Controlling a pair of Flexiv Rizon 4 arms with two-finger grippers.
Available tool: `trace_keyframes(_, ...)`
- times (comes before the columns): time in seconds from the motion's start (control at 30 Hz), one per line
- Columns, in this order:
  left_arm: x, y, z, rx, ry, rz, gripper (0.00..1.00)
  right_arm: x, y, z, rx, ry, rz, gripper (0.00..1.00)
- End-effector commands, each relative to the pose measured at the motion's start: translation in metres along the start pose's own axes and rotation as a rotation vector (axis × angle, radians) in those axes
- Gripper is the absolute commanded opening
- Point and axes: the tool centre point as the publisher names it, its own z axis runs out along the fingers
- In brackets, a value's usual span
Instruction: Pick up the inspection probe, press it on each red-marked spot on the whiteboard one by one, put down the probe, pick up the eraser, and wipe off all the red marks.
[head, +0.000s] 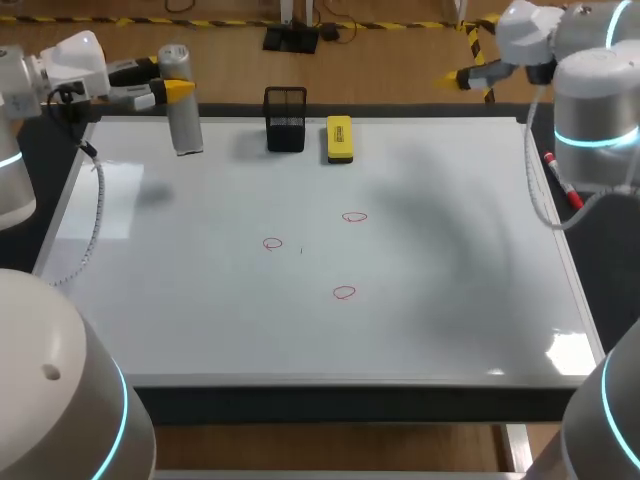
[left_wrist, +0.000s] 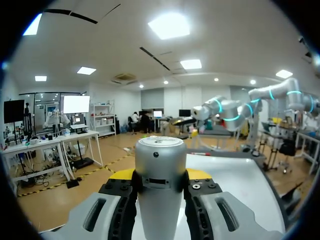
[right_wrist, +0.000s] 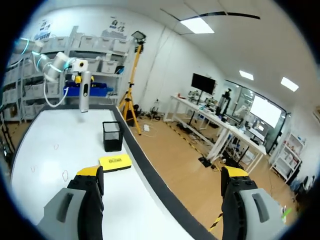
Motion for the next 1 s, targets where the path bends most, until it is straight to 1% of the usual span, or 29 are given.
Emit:
trace_keyframes(0.03,0.001,-0.001,0.000,0.001,-0.001,0.001,0.00,-0.012,0.010,0.027,0.369,0.550,-0.316,1.00)
trace_keyframes(0.1,0.001,-0.001,0.000,0.001,-0.001,0.001,0.00,-0.013,0.011,0.033,0.427,0.621,-0.375,1.00)
trace_keyframes(0.13,0.001,-0.001,0.000,0.001,-0.001,0.001,0.00,-0.012,0.012,0.037,0.471,0.681,-0.418,1.00)
trace_keyframes(0.2,0.001,-0.001,0.000,0.001,-0.001,0.001,0.00,-0.011,0.015,0.043,0.539,0.754,-0.495,1.00)
trace_keyframes(0.23,0.001,-0.001,0.000,0.001,-0.001,0.001,0.00,-0.009,0.016,0.047,0.564,0.806,-0.532,1.00)
trace_keyframes(0.3,0.001,-0.001,0.000,0.001,-0.001,0.001,0.00,-0.005,0.019,0.053,0.632,0.876,-0.599,1.00)
trace_keyframes(0.37,0.001,-0.001,0.000,0.001,-0.001,0.001,0.00,0.000,0.020,0.059,0.697,0.970,-0.674,1.00)
trace_keyframes(0.5,0.001,-0.001,0.000,0.001,-0.001,0.001,0.00,0.008,0.020,0.072,0.812,1.088,-0.785,1.00)
trace_keyframes(0.63,0.001,-0.001,0.000,0.001,-0.001,0.001,0.00,0.015,0.020,0.082,0.894,1.142,-0.907,1.00)
trace_keyframes(0.7,0.001,-0.001,0.000,0.001,-0.001,0.001,0.00,0.018,0.020,0.086,0.939,1.152,-0.976,1.00)
trace_keyframes(0.73,0.001,-0.001,0.000,0.001,-0.001,0.001,0.00,0.021,0.018,0.088,0.983,1.186,-1.038,1.00)
trace_keyframes(0.83,0.001,-0.001,0.000,0.001,-0.001,0.001,0.00,0.028,0.012,0.093,1.041,1.244,-1.177,1.00)
trace_keyframes(0.87,0.001,-0.001,0.000,0.001,-0.001,0.001,0.00,0.030,0.010,0.093,1.035,1.279,-1.177,1.00)
trace_keyframes(0.9,0.001,-0.001,0.000,0.001,-0.001,0.001,0.00,0.032,0.008,0.094,1.032,1.280,-1.149,1.00)
trace_keyframes(1.0,0.001,-0.001,0.000,0.001,-0.001,0.001,0.00,0.032,0.008,0.094,1.032,1.280,-1.149,1.00)
